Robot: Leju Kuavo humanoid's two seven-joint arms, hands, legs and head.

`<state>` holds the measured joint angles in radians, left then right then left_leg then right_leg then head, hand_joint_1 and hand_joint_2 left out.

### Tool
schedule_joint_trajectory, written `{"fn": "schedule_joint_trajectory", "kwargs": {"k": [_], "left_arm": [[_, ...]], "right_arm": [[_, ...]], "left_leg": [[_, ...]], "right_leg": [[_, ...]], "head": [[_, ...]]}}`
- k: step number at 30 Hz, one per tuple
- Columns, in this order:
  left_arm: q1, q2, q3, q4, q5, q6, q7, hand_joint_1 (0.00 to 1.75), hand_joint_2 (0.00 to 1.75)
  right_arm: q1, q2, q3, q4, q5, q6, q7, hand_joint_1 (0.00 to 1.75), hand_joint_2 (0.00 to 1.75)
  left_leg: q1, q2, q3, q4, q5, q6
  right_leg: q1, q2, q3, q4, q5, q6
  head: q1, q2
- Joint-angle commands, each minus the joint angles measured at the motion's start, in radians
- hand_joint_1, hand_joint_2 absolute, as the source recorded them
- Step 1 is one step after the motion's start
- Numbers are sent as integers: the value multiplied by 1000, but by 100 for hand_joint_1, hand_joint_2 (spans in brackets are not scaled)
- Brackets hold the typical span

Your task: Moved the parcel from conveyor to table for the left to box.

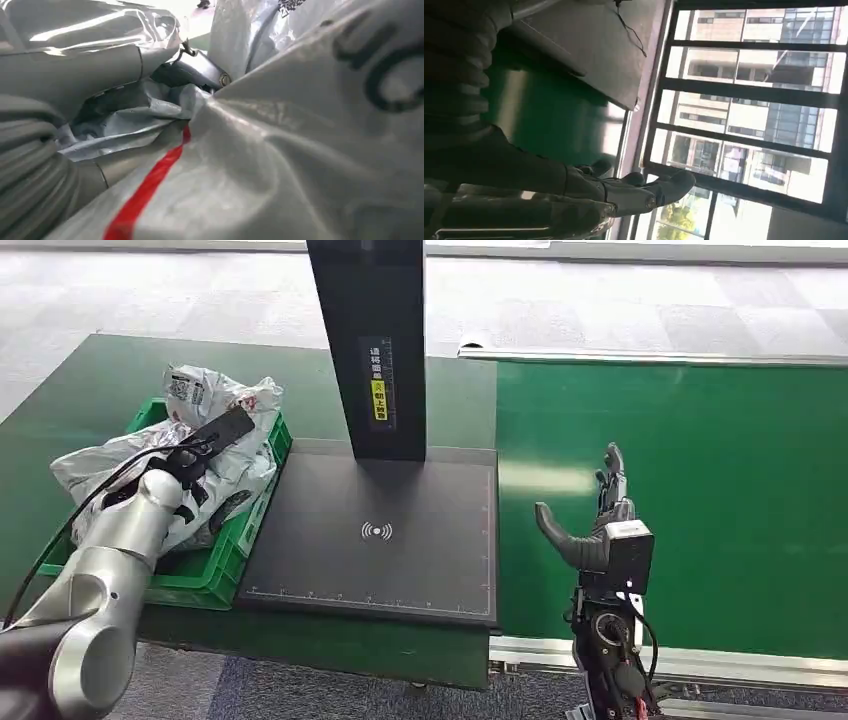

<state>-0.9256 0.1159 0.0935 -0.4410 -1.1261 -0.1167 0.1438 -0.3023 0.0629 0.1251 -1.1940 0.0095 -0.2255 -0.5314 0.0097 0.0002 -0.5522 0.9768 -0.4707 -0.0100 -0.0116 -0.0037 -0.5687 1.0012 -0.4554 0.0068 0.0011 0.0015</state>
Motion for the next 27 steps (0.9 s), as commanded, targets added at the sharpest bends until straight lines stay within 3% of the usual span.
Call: {"fn": "schedule_joint_trajectory", "kwargs": {"k": [1, 2, 3, 5, 6, 17, 21, 22, 27], "left_arm": [[36, -4, -35, 102, 4, -22, 7, 175, 175], [39, -5, -36, 96, 7, -9, 8, 162, 175], [50, -7, -37, 78, 11, 35, 2, 0, 175], [57, -2, -81, 61, -20, 118, 22, 0, 175], [54, -1, -104, 54, -43, 174, 38, 0, 0], [69, 1, -123, -49, -28, 444, 45, 0, 0], [52, -38, -138, -79, -40, 546, 27, 0, 0], [52, -48, -143, -86, -46, 567, 32, 0, 175], [99, -62, -128, -200, -58, 699, -5, 0, 175]], "right_arm": [[-36, -12, 22, 67, -4, 1, 5, 0, 175], [-36, -12, 23, 65, -3, 1, 6, 0, 175], [-32, -11, 21, 58, -1, -2, 8, 0, 175], [-18, -9, 20, 35, 2, -6, 15, 0, 175], [-10, -8, 19, 23, 3, -8, 17, 0, 175], [10, -6, 18, 0, 5, -13, 22, 0, 175], [26, -15, -8, -23, 1, -27, 14, 0, 175], [26, -20, -15, -25, 0, -26, 13, 0, 175], [7, -34, -8, 9, -19, -21, -6, 0, 175]], "left_leg": [[-1, 1, 2, -2, 1, 0], [-1, 1, 2, -1, 0, 0], [0, 2, 2, -3, 1, 1], [-1, 1, 2, -2, 1, 1], [-1, 1, 2, -3, 1, 1], [0, 0, -1, 0, 0, 0], [1, -2, -3, 1, 1, 1], [1, -3, -4, 1, 1, 1], [1, -2, -4, 0, 1, 1]], "right_leg": [[-1, 1, 1, -2, 1, 0], [-1, 1, 1, -1, 0, 0], [0, 2, 1, -3, 2, 0], [-1, 1, 2, -1, 0, 0], [0, 1, 2, -3, 1, 0], [1, 0, -1, 0, 0, 0], [1, -2, -3, -1, 0, 0], [2, -2, -3, 0, 0, 0], [1, -1, -4, -1, 0, 0]], "head": [[0, 0], [0, 0], [0, 0], [0, 0], [0, 0], [0, 0], [0, 0], [0, 0], [0, 0]]}}
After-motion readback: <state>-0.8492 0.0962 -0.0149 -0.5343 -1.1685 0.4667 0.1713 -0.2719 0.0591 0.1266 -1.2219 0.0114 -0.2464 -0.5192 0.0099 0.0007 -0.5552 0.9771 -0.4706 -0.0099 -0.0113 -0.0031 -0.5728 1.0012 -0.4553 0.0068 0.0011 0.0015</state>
